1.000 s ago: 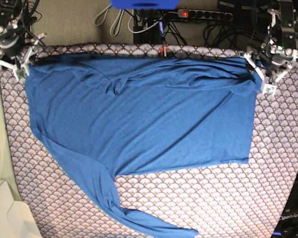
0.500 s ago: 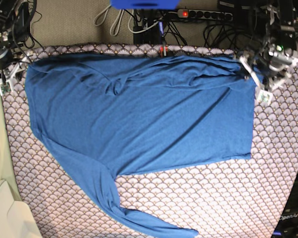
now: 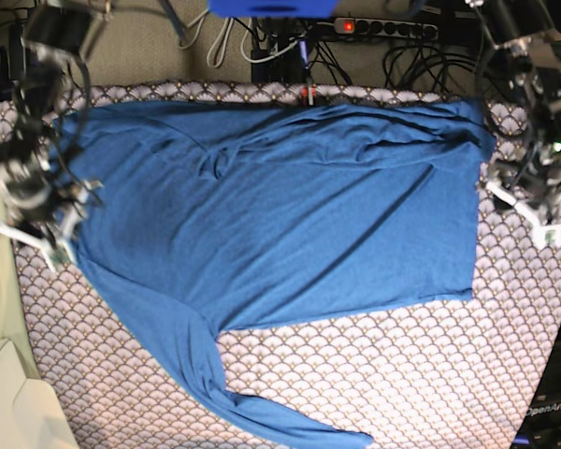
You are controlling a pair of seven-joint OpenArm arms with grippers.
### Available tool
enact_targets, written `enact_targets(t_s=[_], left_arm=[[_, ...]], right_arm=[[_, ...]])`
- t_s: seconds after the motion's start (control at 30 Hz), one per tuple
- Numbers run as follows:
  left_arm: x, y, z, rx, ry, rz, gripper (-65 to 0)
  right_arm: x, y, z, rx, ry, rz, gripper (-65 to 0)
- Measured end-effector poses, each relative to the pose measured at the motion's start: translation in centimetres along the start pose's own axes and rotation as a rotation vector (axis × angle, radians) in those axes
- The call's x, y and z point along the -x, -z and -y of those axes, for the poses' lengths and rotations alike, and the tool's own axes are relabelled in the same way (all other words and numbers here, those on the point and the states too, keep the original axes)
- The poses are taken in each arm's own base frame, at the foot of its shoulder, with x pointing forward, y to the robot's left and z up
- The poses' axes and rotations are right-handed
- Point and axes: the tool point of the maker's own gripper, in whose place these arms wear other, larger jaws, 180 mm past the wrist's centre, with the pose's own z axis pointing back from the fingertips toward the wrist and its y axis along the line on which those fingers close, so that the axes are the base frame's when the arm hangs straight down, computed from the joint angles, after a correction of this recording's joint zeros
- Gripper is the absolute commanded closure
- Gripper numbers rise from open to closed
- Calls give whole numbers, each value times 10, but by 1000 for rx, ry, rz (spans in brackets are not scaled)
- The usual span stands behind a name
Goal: Fold the T-shirt properly
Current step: 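Move both grippers along the shirt's sides to its mid-body edges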
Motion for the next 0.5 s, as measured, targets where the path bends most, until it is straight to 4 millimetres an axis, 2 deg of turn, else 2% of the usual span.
enact_targets(t_s=[0.13,0.27,0.37,0.5], left_arm=[[-17,19,14,40,-21,-1,-357],[-44,38,16,60,-73,72,-357],[-58,53,13,62,-111,126,-357],[-73,72,19,79,-136,174,-357]], right_arm=[[-9,40,-2,-50,8,-63,-294],[-28,79,-2,-136,66,-82,-294],[-42,100,-3,-189,110,-66,-295],[-61,118,-17,-268,172,15,-295]])
